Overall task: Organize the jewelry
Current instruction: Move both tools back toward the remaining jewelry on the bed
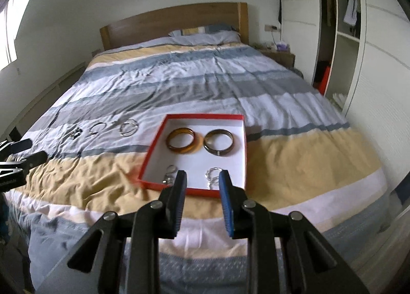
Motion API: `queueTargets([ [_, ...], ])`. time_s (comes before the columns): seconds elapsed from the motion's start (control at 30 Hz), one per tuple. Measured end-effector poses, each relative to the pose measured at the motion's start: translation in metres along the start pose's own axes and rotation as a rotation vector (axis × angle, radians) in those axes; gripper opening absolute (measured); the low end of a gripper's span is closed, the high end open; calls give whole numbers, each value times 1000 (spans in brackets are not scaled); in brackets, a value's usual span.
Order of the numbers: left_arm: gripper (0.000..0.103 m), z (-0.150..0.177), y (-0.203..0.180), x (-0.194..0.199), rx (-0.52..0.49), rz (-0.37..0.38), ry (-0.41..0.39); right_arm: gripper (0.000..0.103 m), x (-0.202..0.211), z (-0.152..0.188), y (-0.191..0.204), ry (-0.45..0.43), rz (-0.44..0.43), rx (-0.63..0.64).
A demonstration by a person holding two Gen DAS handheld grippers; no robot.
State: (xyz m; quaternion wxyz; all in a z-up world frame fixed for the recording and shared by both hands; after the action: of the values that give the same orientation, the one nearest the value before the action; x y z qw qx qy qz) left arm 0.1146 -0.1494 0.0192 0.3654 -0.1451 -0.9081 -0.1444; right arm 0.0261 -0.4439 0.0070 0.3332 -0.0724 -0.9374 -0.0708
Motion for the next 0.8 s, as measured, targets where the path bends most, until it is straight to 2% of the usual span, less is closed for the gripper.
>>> queueTargets([
  [0.23, 79, 25, 84, 53, 119, -112, -48, 25, 49, -15, 39, -85, -52, 46],
  [0.43, 79, 33, 139, 65, 230, -152, -102, 25, 49, -20, 81, -94, -107, 84],
  [0.53, 79, 37, 163, 50, 258, -171, -115, 25, 29, -20, 106, -69, -136, 87],
  [0.7, 79, 45, 181, 4, 280, -152, -50, 25, -21, -12, 142, 7, -173, 113],
  [0.8, 79, 46, 190, -23, 305, -148, -44, 25, -56, -10, 165, 51, -197, 130],
])
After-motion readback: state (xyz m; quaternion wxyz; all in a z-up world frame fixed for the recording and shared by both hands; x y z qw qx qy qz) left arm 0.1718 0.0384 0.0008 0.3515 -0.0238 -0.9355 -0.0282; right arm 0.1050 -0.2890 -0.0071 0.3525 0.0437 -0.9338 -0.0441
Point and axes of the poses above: each gripper's, at about its wrist camera, not at the fingertips, and x roughly against the way its jaws point, y to its left, z to its underside, the point moved 5 cm from there along -x, roughly the way its jaws point
